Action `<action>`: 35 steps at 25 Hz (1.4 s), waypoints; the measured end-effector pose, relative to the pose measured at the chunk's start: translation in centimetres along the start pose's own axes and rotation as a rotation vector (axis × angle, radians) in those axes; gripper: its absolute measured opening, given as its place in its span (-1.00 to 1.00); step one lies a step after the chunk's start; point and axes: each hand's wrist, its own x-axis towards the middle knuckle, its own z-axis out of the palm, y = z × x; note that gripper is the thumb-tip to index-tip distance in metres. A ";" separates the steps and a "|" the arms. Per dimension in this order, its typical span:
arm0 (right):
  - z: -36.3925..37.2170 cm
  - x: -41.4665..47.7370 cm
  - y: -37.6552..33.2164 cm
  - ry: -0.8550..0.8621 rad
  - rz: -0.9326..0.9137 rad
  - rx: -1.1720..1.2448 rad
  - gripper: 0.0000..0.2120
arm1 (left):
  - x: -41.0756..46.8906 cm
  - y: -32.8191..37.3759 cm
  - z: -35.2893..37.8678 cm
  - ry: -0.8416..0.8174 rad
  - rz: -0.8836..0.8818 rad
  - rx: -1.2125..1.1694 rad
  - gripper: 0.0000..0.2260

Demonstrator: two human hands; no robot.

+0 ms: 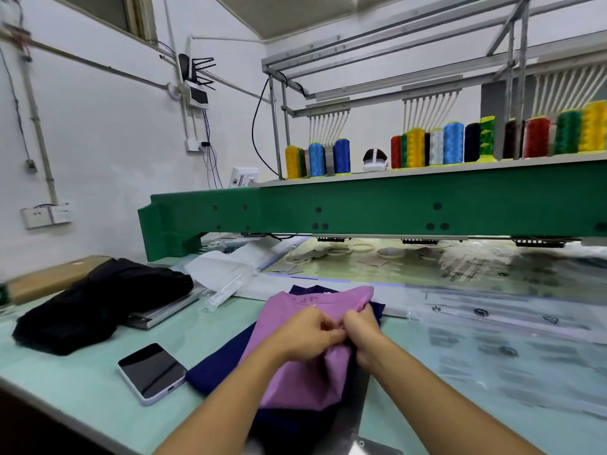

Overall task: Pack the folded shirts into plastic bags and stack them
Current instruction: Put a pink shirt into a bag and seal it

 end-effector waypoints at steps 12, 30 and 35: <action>-2.1 1.6 0.2 -0.156 0.017 -0.132 -0.47 | 1.0 -8.4 -3.7 0.267 -0.442 0.106 -0.81; -1.3 1.6 0.2 -0.188 0.028 -0.085 -0.64 | 3.3 -2.5 2.1 0.070 -0.148 -0.159 -0.53; -2.2 0.4 -4.4 -0.247 -0.082 0.032 -0.70 | 6.0 2.8 2.5 0.299 -0.015 -0.297 -0.61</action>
